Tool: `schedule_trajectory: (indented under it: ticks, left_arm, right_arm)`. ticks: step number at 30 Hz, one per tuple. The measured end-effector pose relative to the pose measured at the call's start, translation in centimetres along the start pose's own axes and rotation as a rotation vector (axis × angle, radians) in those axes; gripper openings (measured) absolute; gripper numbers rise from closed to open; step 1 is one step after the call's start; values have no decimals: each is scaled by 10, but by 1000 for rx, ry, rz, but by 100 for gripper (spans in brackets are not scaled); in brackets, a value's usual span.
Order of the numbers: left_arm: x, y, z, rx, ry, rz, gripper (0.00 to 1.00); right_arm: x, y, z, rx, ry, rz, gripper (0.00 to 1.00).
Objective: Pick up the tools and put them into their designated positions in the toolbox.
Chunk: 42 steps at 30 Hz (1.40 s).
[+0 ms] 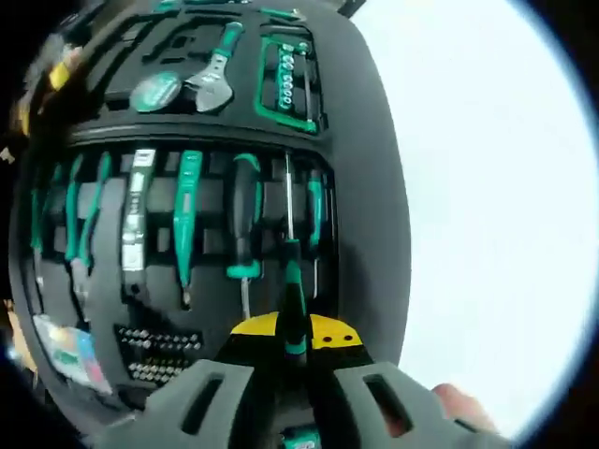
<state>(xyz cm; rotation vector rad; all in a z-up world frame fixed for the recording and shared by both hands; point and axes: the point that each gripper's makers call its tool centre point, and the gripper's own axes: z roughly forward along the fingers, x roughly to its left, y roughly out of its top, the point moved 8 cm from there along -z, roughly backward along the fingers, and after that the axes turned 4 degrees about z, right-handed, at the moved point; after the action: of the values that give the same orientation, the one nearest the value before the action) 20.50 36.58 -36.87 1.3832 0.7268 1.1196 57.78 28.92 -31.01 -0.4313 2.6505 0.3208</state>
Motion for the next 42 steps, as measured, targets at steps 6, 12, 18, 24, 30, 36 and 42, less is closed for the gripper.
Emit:
schedule_trajectory:
  ticks: [6, 12, 18, 24, 30, 36, 42]
  left_arm:
    - [0, 1, 0, -10, -5, -12, 31]
    - [1, 2, 0, -21, -9, -22, 31]
    - [2, 2, 0, -27, -11, -33, 31]
    - [1, 1, 1, -22, -14, -32, 31]
    - [1, 3, 0, -29, -10, -33, 31]
    - [0, 3, 1, -34, -14, -38, 31]
    - [1, 3, 0, -31, -12, -39, 31]
  right_arm:
    - [0, -2, 24, 31, 0, 19, 7]
    - [2, 1, 32, 27, 18, 26, 7]
    - [10, 7, 33, -20, 42, -49, 7]
    - [13, 9, 27, -43, 61, -38, 8]
    - [12, -5, 22, -2, 105, -70, 13]
    - [-8, 23, 19, -173, 61, 142, 0]
    - [3, 35, 36, -144, 70, -1, 0]
